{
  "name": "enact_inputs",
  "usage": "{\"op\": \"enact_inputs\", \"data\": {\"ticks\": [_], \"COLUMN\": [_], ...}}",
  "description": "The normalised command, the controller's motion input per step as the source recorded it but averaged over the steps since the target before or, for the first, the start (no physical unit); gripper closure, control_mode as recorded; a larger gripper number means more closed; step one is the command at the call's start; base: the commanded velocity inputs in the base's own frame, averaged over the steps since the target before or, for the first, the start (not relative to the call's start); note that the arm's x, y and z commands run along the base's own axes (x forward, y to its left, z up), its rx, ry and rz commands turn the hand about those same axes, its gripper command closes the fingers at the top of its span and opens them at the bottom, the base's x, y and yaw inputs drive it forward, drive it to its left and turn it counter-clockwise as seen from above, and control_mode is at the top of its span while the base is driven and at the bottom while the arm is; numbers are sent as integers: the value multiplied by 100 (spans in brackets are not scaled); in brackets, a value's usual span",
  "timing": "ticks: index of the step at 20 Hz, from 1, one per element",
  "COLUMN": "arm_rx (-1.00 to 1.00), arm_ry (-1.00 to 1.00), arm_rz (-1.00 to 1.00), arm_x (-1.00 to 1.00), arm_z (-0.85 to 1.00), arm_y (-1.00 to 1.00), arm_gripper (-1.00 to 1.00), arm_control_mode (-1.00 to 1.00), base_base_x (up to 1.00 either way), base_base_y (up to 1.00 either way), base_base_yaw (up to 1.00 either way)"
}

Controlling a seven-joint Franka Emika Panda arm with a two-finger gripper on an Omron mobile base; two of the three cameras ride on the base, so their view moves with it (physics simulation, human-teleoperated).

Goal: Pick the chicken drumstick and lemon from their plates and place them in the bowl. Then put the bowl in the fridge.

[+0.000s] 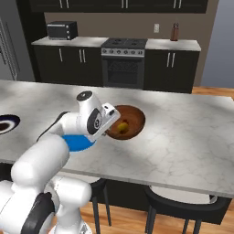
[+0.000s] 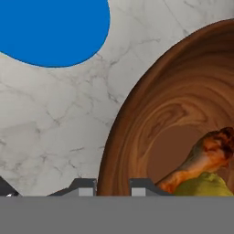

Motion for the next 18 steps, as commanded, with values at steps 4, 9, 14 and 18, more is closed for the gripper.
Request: {"op": "enact_inputs", "data": {"ticks": [4,9,14,18], "arm_rx": [-14,-17,-18,-12], "arm_ry": [0,0,1,9], "arm_rz": [41,34,20,14], "arm_x": [-50,-44,-37,-40], "arm_z": [40,36,34,32], "arm_y": [21,21,16,12], "arm_gripper": [100,100,100,100], "arm_control_mode": [-100,-100,-100,-100], "base_base_x": [0,0,0,0], "base_base_y": [0,0,0,0], "base_base_yaw": [0,0,0,0]}}
